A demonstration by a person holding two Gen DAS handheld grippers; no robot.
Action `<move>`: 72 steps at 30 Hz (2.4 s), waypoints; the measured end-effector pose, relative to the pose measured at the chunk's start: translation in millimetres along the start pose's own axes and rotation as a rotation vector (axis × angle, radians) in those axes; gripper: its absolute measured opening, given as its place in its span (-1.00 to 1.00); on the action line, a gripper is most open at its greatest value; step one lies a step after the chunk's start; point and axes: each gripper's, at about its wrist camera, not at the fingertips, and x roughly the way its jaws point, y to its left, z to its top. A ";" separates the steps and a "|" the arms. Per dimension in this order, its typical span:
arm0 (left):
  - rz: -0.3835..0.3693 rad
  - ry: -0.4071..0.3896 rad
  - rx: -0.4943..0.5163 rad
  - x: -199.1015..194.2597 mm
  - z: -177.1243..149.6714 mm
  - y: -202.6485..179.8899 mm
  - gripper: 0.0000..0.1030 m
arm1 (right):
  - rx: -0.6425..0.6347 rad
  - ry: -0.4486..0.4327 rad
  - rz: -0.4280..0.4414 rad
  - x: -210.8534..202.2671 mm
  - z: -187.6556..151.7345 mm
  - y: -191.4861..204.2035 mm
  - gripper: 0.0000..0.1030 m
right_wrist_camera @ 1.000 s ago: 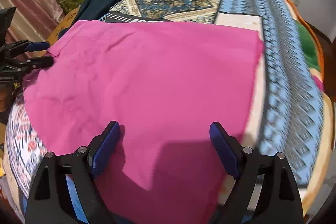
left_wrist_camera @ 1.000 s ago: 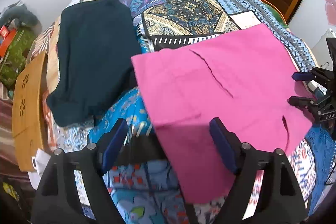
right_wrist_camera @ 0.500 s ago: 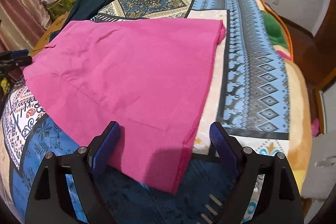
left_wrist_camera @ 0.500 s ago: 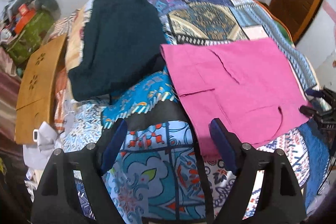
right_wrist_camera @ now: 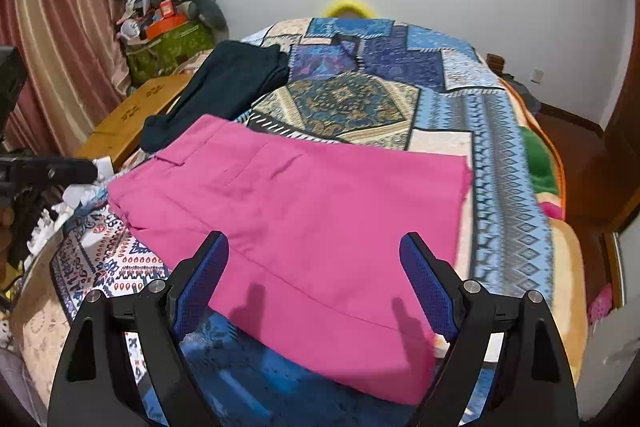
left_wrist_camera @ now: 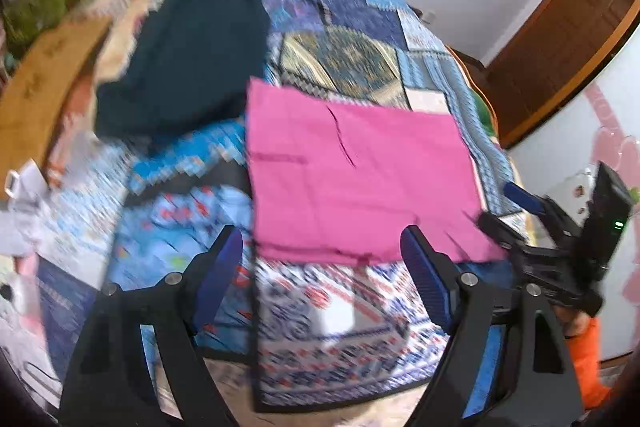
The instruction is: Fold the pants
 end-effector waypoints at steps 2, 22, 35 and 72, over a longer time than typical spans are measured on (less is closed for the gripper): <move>-0.032 0.032 -0.023 6.4 -6.5 -0.8 0.58 | 0.005 0.015 0.000 9.4 -2.3 2.3 0.65; 0.000 0.043 -0.159 52.0 8.7 4.2 -0.36 | 0.089 0.141 0.045 31.9 -32.2 -1.2 0.65; 0.385 -0.324 0.241 -14.3 3.9 -40.1 -0.65 | 0.116 0.137 0.041 18.2 -38.4 -8.9 0.65; -0.068 -0.025 0.362 29.6 42.9 -128.1 -0.73 | 0.157 0.135 0.056 16.9 -42.3 -10.7 0.65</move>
